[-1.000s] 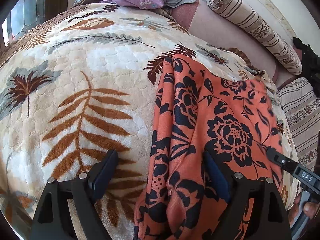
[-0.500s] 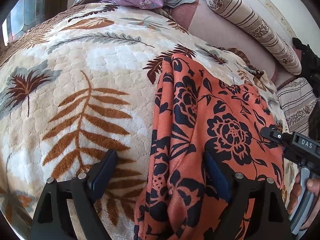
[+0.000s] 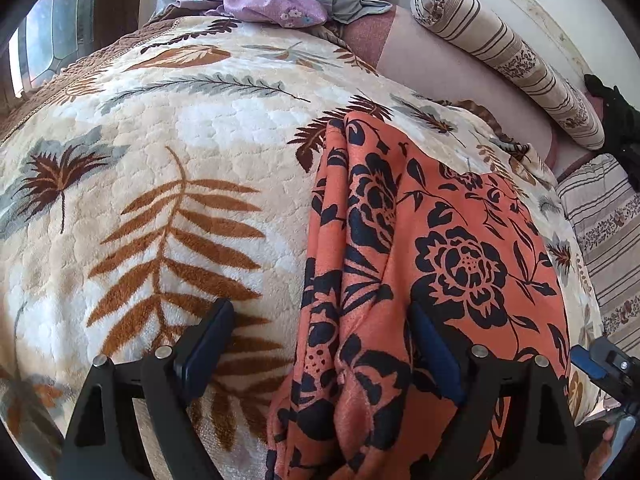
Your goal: Fold small clothes
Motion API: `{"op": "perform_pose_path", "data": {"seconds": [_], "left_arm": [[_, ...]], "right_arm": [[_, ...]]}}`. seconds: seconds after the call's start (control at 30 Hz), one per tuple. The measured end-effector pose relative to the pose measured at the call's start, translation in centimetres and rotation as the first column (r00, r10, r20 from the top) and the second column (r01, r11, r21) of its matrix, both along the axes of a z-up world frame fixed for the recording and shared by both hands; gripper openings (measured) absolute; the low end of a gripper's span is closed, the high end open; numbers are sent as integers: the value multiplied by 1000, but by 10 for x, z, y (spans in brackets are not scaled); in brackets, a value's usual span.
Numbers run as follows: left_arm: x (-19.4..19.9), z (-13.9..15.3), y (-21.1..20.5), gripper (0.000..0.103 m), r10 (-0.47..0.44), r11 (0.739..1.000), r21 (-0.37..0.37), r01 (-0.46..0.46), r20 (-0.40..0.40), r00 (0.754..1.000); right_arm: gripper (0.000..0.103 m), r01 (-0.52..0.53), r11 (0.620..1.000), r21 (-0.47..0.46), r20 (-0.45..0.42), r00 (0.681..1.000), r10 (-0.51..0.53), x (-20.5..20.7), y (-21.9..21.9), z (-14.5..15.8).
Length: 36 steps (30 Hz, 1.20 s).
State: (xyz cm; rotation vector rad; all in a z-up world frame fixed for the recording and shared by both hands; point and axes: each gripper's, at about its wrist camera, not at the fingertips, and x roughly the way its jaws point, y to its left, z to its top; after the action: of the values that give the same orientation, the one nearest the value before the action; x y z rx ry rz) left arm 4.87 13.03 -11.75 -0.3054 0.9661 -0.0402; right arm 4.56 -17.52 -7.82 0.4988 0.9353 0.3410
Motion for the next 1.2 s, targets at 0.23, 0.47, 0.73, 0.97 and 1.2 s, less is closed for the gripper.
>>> {"op": "perform_pose_path", "data": {"seconds": [0.23, 0.47, 0.73, 0.97, 1.2], "left_arm": [[-10, 8, 6, 88, 8, 999, -37, -8, -10, 1000], [-61, -3, 21, 59, -54, 969, -244, 24, -115, 992], [-64, 12, 25, 57, -5, 963, -265, -42, -174, 985], [-32, 50, 33, 78, 15, 948, -316, -34, -63, 998], [24, -17, 28, 71, -47, 903, -426, -59, -234, 971]], "right_arm": [[89, -38, 994, 106, 54, 998, 32, -21, 4, 4], [89, 30, 974, 226, -41, 999, -21, -37, -22, -43], [89, 40, 951, 307, -36, 999, -31, -37, -45, -48], [89, 80, 926, 370, -65, 996, -60, -41, -64, -56], [89, 72, 930, 360, -63, 997, -53, -40, -62, -54]]}}
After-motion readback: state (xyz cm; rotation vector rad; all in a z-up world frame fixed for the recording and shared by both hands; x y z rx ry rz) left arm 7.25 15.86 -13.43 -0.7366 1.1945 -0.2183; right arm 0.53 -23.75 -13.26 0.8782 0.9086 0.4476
